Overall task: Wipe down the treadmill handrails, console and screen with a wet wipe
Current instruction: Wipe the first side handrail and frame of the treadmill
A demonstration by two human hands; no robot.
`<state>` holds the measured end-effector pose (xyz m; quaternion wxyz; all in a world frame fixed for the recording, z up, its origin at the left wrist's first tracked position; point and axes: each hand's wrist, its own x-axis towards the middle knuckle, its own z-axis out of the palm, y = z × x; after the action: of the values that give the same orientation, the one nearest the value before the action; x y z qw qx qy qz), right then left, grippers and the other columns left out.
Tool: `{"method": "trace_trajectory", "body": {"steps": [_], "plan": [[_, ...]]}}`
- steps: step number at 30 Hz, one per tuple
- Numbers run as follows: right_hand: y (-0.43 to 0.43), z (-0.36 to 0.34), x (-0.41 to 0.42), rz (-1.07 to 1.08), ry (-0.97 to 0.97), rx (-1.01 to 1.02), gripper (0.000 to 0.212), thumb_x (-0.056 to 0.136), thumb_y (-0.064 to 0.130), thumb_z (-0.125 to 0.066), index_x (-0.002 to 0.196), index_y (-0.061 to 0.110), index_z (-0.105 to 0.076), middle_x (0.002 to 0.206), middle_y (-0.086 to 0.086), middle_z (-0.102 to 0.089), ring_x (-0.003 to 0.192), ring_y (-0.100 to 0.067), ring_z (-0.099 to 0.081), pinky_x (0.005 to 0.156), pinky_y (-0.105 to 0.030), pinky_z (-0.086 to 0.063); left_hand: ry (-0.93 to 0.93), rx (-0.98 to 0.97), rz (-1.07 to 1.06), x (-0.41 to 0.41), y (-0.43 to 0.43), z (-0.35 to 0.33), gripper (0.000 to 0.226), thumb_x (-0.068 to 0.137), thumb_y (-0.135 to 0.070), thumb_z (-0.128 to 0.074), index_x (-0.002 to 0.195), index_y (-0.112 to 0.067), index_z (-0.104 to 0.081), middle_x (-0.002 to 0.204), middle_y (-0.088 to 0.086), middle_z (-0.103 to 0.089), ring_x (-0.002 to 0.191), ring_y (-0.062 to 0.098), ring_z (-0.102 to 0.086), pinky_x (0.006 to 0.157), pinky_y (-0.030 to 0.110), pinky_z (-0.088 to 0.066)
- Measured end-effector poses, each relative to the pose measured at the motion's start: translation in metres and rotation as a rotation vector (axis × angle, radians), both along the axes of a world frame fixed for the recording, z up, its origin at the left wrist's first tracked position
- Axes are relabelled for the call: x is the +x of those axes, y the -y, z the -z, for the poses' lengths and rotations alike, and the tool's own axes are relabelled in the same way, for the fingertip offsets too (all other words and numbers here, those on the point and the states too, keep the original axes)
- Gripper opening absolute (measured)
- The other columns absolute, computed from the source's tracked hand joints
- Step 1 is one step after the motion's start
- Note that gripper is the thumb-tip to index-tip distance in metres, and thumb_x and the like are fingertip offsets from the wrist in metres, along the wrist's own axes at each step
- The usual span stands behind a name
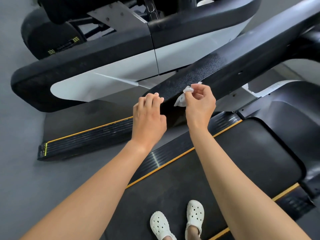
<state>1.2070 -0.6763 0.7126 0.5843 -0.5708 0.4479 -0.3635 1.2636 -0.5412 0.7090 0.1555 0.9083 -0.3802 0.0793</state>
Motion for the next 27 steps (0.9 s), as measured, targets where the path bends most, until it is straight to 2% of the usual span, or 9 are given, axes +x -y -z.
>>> {"method": "trace_trajectory", "body": {"steps": [5, 8, 10, 13, 15, 18, 21, 25, 27], "plan": [[0.003, 0.004, -0.010, -0.125, -0.067, -0.267, 0.016, 0.097, 0.015, -0.071, 0.112, 0.015, -0.077, 0.105, 0.007, -0.066, 0.095, -0.005, -0.067, 0.085, -0.016, -0.053, 0.005, 0.000, -0.020, -0.001, 0.003, -0.005, 0.045, 0.084, -0.009, -0.063, 0.128, -0.015, -0.053, 0.122, 0.001, -0.052, 0.111, 0.019, -0.049, 0.095, 0.038, -0.048], [0.004, -0.002, 0.002, -0.211, -0.099, -0.541, 0.017, 0.098, 0.011, -0.068, 0.112, 0.009, -0.077, 0.109, 0.001, -0.067, 0.096, -0.008, -0.063, 0.086, -0.014, -0.050, -0.006, 0.009, -0.015, 0.001, 0.002, -0.004, 0.045, 0.085, -0.010, -0.065, 0.129, -0.016, -0.054, 0.124, 0.000, -0.052, 0.112, 0.019, -0.049, 0.096, 0.037, -0.047], [0.003, -0.004, 0.019, -0.357, -0.229, -0.745, 0.018, 0.098, 0.006, -0.066, 0.111, 0.006, -0.078, 0.111, -0.002, -0.070, 0.100, -0.015, -0.060, 0.084, -0.012, -0.045, -0.011, 0.024, -0.002, 0.003, 0.001, -0.003, 0.049, 0.085, -0.012, -0.069, 0.131, -0.015, -0.052, 0.124, 0.001, -0.051, 0.112, 0.020, -0.049, 0.097, 0.039, -0.047], [0.005, 0.001, 0.035, -0.554, -0.361, -0.977, 0.025, 0.088, -0.010, -0.065, 0.105, 0.002, -0.078, 0.105, -0.005, -0.072, 0.100, -0.028, -0.055, 0.078, -0.025, -0.047, -0.024, 0.048, -0.001, 0.004, 0.000, -0.005, 0.058, 0.083, -0.013, -0.074, 0.134, -0.011, -0.048, 0.124, 0.003, -0.052, 0.113, 0.023, -0.050, 0.096, 0.040, -0.049], [0.016, 0.003, 0.033, -0.615, -0.384, -1.083, 0.028, 0.087, -0.010, -0.064, 0.110, 0.001, -0.076, 0.108, -0.006, -0.072, 0.104, -0.030, -0.054, 0.080, -0.025, -0.046, -0.038, 0.046, -0.004, 0.003, 0.000, -0.006, 0.054, 0.083, -0.012, -0.071, 0.133, -0.012, -0.051, 0.126, 0.003, -0.053, 0.114, 0.024, -0.051, 0.096, 0.042, -0.050], [0.039, -0.001, 0.030, -0.511, -0.460, -1.101, 0.032, 0.092, -0.008, -0.061, 0.121, -0.001, -0.072, 0.118, -0.008, -0.072, 0.115, -0.030, -0.053, 0.089, -0.032, -0.053, -0.053, 0.047, -0.014, 0.003, 0.001, -0.007, 0.048, 0.083, -0.009, -0.065, 0.130, -0.016, -0.056, 0.128, 0.001, -0.054, 0.115, 0.022, -0.052, 0.095, 0.040, -0.050], [0.037, -0.003, 0.035, -0.460, -0.499, -1.043, 0.035, 0.091, -0.010, -0.057, 0.122, -0.002, -0.071, 0.122, -0.008, -0.071, 0.120, -0.032, -0.051, 0.094, -0.034, -0.052, -0.061, 0.040, -0.015, 0.003, 0.001, -0.007, 0.048, 0.083, -0.009, -0.065, 0.129, -0.017, -0.056, 0.129, 0.000, -0.054, 0.114, 0.022, -0.052, 0.095, 0.040, -0.049], [0.011, -0.001, 0.025, -0.751, -0.371, -1.167, 0.037, 0.095, 0.002, -0.047, 0.125, -0.002, -0.068, 0.123, -0.010, -0.069, 0.122, -0.030, -0.052, 0.104, -0.034, -0.046, -0.059, 0.051, -0.011, 0.002, 0.000, -0.008, 0.052, 0.081, -0.014, -0.072, 0.130, -0.014, -0.054, 0.128, 0.003, -0.053, 0.115, 0.023, -0.051, 0.097, 0.041, -0.048], [0.021, 0.000, 0.019, -0.829, -0.358, -1.223, 0.043, 0.093, 0.000, -0.044, 0.130, -0.002, -0.065, 0.129, -0.010, -0.067, 0.126, -0.030, -0.052, 0.108, -0.036, -0.046, -0.064, 0.052, -0.011, 0.003, 0.000, -0.008, 0.051, 0.081, -0.013, -0.071, 0.129, -0.014, -0.054, 0.128, 0.002, -0.053, 0.116, 0.023, -0.051, 0.098, 0.040, -0.047]]}}
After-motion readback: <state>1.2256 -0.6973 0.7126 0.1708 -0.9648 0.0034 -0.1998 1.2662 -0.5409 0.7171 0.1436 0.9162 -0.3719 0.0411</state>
